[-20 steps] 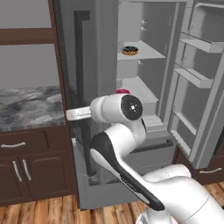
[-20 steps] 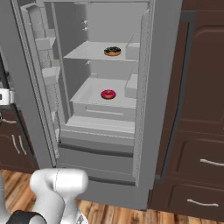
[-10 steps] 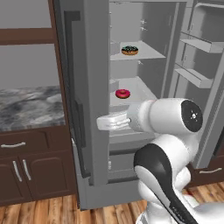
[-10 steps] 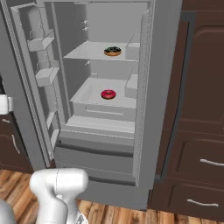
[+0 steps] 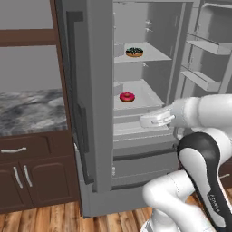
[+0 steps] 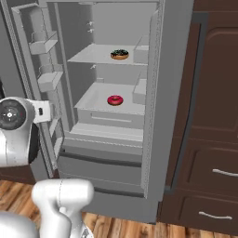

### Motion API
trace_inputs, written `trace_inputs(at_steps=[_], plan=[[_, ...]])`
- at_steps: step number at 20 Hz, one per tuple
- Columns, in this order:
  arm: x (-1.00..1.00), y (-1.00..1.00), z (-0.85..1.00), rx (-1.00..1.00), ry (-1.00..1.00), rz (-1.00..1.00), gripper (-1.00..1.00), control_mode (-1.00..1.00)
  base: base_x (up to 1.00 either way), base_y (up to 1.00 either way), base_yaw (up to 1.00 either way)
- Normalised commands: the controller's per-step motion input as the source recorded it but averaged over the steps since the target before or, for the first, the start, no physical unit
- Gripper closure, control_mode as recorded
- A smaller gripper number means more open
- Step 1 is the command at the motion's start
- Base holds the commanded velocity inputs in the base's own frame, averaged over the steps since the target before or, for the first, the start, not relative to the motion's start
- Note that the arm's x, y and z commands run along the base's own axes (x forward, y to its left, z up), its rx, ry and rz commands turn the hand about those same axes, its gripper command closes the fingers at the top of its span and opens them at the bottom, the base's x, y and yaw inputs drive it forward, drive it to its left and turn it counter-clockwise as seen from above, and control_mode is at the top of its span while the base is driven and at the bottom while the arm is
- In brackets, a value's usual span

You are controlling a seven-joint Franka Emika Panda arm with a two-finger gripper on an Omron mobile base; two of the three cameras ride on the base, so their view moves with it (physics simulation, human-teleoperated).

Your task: Take the donuts from the fridge and place them on the empty tray on the dining counter.

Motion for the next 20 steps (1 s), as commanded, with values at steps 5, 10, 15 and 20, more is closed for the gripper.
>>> trace_inputs(at_steps=[5,10,15,20], plan=[[0.89,-0.19,-0.51,0.0,-0.06,0.2,-1.0,-1.0,0.0,0.0,0.0],[1.0,0.17,-0.58,0.0,-0.11,0.3,-1.0,-1.0,0.0,0.0,0.0],[1.0,0.26,-0.35,0.07,0.0,0.26,-1.0,-1.0,0.0,0.0,0.0],[1.0,0.31,-0.23,0.05,0.03,0.21,-1.0,-1.0,0.0,0.0,0.0]])
